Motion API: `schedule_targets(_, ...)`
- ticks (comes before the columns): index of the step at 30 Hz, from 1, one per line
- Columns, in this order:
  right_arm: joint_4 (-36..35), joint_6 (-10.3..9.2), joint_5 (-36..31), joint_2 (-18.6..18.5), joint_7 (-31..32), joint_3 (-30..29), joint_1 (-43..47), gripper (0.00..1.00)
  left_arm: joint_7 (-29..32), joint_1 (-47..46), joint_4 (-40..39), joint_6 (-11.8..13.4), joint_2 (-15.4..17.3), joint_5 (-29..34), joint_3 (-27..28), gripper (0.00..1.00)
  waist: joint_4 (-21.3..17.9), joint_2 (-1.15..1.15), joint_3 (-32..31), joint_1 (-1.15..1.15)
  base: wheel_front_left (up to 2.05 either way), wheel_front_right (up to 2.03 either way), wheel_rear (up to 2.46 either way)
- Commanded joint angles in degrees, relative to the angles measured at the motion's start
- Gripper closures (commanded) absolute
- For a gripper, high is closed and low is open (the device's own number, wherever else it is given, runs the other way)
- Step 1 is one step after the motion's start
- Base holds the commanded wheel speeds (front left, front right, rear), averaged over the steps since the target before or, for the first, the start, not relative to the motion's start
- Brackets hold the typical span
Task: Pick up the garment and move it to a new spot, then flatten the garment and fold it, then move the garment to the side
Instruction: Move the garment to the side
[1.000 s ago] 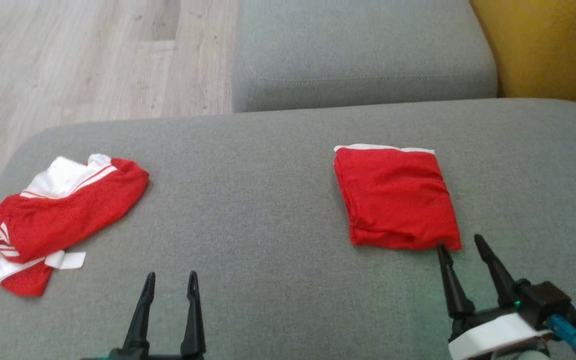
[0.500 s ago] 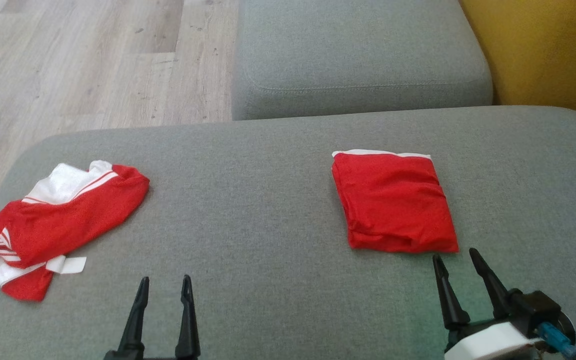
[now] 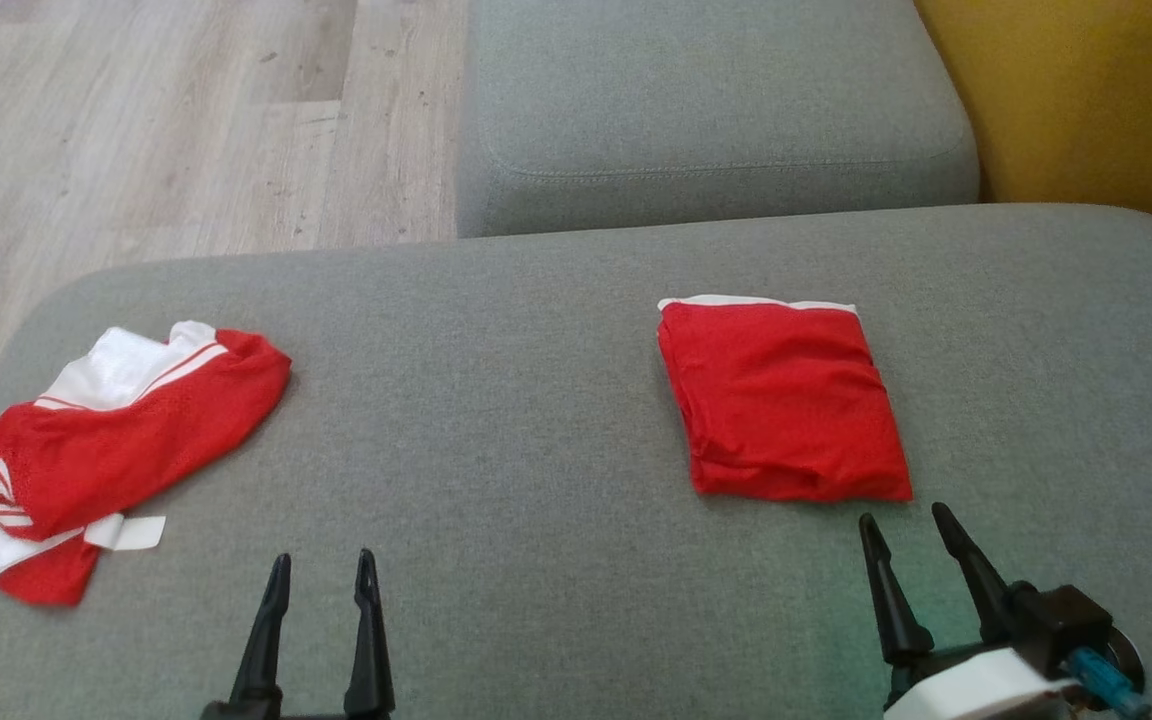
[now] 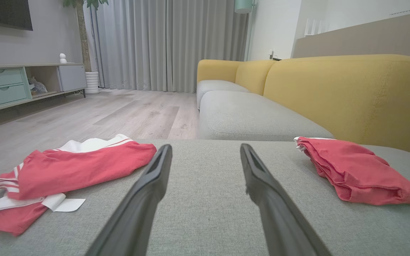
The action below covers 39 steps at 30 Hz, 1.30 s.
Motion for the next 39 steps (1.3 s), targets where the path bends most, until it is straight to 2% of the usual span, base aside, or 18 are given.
schedule_targets(1,-1.4,0.19,-0.6,-0.1,-0.6,1.0,-2.0,0.0,-0.3,-1.5,-1.8,-0.3,0.0,0.6,2.0,0.0,0.0,0.0,0.1,0.0,0.0,0.0,0.0)
schedule_targets(19,-1.1,0.19,-0.8,0.0,-0.6,0.0,-3.1,0.0,-0.3,-2.0,-2.2,0.1,0.0,0.9,1.4,0.0,-0.2,0.0,2.0,0.0,0.0,0.0,0.0)
schedule_targets(28,0.3,0.19,0.2,-1.4,-0.6,-1.3,-9.4,0.0,-0.3,-4.3,-3.3,0.5,0.0,1.4,0.2,0.0,0.0,0.0,7.7,0.0,0.0,0.0,0.0)
schedule_targets(36,9.9,0.19,6.1,-5.2,-0.6,-1.0,-23.3,0.0,-0.3,-10.7,-3.5,0.9,0.0,1.0,-1.5,0.0,1.4,0.0,15.9,0.0,0.0,0.0,0.0)
schedule_targets(39,14.4,0.19,8.8,-7.3,1.8,0.6,-27.4,0.0,-0.3,-12.7,-3.4,1.1,0.0,0.9,-2.2,0.0,1.9,0.0,18.0,0.0,0.0,0.0,0.0)
